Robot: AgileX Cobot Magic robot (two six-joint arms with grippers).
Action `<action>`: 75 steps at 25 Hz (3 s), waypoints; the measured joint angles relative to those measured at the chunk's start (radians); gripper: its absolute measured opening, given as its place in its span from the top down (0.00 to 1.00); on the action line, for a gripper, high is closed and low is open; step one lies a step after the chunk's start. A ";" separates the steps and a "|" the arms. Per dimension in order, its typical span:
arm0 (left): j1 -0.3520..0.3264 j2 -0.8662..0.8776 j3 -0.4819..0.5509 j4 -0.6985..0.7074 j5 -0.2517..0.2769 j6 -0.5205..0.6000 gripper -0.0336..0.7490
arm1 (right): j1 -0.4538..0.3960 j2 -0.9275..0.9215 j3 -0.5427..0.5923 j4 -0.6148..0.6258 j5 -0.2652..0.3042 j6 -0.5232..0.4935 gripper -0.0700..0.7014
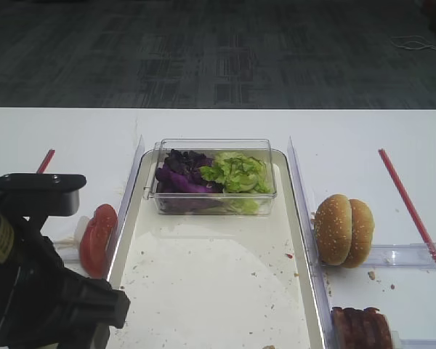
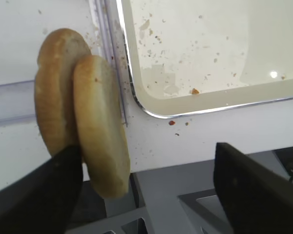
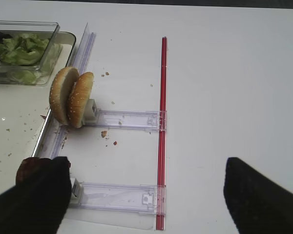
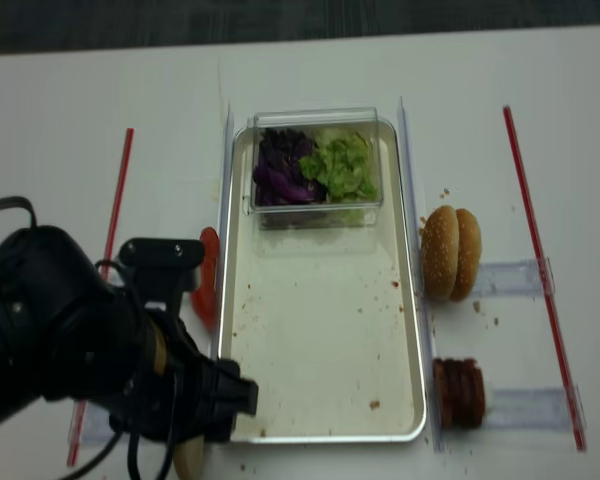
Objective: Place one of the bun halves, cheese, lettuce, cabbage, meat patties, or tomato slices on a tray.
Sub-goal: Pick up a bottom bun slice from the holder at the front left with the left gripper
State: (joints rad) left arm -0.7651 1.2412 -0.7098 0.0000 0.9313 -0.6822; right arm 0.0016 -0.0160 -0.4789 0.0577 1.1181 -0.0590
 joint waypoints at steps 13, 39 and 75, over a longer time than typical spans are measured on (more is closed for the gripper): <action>0.000 0.082 -0.002 0.033 -0.035 0.022 0.29 | 0.000 0.000 0.000 0.000 0.000 0.000 0.05; 0.000 0.082 -0.002 0.090 0.022 0.001 0.53 | 0.000 0.000 0.000 0.000 0.000 0.002 0.05; 0.000 0.132 -0.002 0.066 0.075 0.044 0.84 | 0.000 0.000 0.000 0.000 0.000 0.000 0.05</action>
State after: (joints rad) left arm -0.7651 1.3728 -0.7114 0.0662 1.0063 -0.6381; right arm 0.0016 -0.0160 -0.4789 0.0577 1.1181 -0.0589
